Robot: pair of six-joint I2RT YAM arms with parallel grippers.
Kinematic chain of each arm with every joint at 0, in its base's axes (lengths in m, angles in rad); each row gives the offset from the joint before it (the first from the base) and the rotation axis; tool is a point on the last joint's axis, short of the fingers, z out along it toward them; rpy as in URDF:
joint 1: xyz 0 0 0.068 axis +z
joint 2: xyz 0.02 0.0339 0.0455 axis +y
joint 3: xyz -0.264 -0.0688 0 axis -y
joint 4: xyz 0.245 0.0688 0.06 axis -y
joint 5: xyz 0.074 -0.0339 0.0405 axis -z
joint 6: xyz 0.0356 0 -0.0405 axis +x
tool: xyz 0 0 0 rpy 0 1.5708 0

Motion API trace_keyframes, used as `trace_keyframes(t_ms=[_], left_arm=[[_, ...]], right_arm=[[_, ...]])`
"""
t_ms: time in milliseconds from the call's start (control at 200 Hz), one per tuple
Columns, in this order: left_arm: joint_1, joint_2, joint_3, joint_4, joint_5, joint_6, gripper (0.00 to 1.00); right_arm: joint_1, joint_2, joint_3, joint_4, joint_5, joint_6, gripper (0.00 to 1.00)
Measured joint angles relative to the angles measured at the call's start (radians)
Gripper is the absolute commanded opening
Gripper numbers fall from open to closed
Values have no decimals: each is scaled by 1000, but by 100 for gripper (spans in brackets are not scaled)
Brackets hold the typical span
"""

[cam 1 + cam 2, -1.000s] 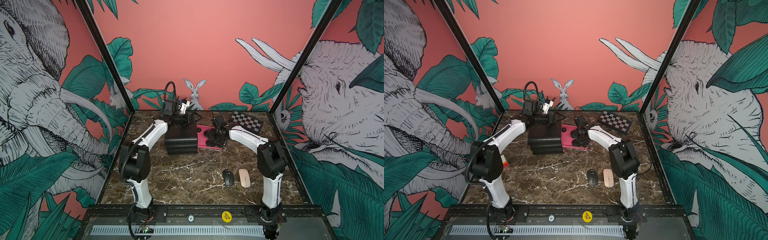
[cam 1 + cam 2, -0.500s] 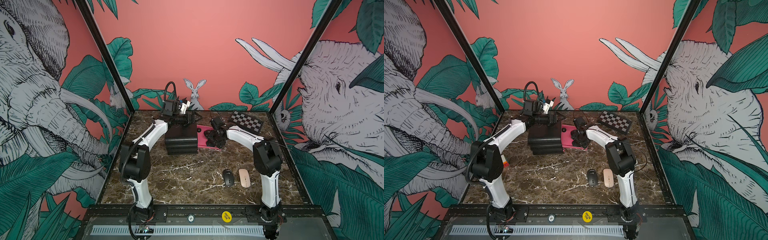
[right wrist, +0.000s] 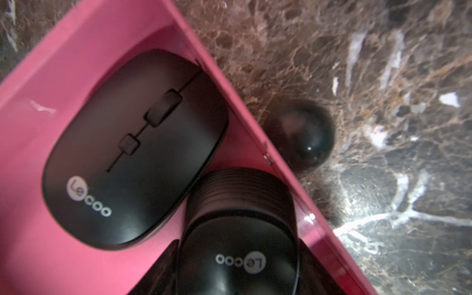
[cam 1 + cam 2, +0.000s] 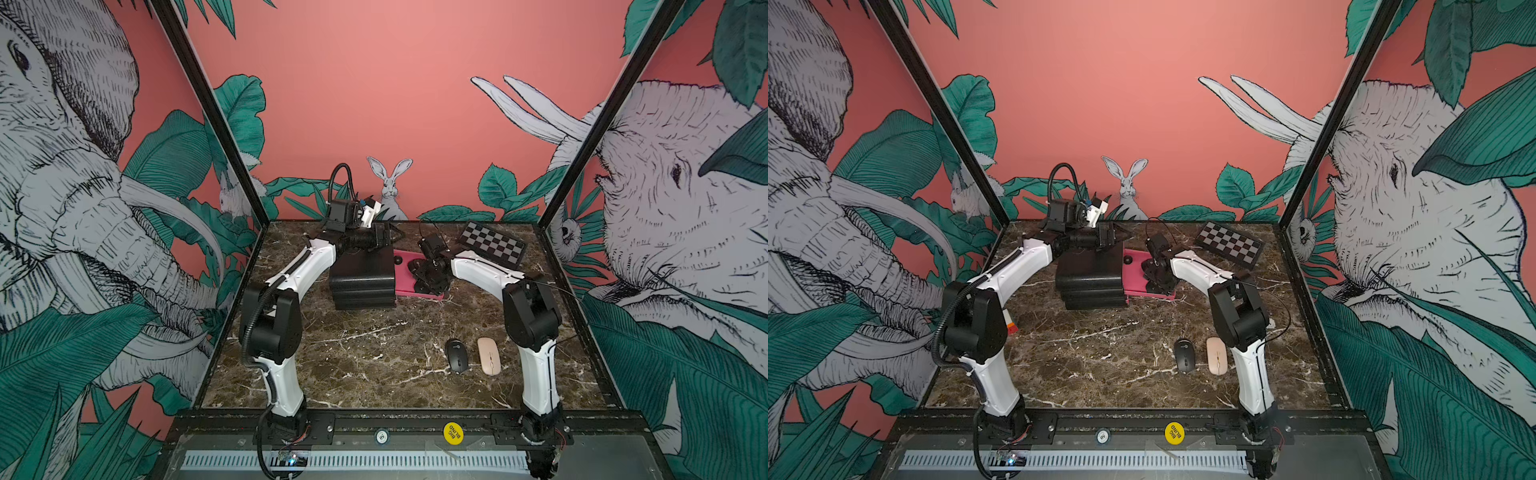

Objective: Take the mice out of the drawer
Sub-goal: Pick up the mouse from the drawer, then place the mouse at the center of the board.

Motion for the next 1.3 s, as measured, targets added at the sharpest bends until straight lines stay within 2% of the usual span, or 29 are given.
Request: trace_keyframes(t_ms=[365,590,760,1070,1300], left_arm=[[0,5,0,9,9,0,96],[0,7,3,9,9,-1,96],[0,13,13,4,8,-1,96],[0,29,42,-19,1,6,96],[0,31,46,-27,-1,11,96]], right_arm=[[1,-60,-1,1,61,-58,52],[2,-175,17,-26,105,-164,52],[8,-246,22,-117,120,-285,52],[13,-555,-292,-269,217,-390,56],[-7,-573,-460,-304,268,-453,57]])
